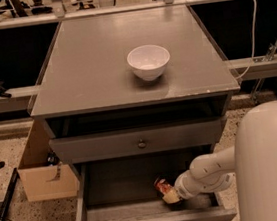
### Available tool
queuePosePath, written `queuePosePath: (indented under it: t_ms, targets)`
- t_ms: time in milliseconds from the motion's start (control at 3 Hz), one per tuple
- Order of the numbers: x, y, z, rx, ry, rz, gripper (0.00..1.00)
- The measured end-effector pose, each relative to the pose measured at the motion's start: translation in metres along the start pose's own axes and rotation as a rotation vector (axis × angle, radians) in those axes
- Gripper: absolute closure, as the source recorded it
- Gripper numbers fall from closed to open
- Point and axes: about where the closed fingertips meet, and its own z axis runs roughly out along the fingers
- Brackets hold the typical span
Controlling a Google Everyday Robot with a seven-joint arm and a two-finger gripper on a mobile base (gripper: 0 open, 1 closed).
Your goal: Pick coke can from middle drawer and place on counter
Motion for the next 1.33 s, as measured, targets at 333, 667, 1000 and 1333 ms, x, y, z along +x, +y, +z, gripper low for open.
queuePosePath:
  t_ms: [333,667,1000,1333]
  targets:
    - [0.001,0.001,0.000,0.010,0.011,-0.005,1.00]
    - [-0.001,0.011,-0.022,0.063,0.004,-0.056,1.00]
    - [0.010,0.030,-0.076,0.137,-0.022,-0.123,1.00]
    - [0.021,0.050,-0.138,0.194,-0.064,-0.178,1.00]
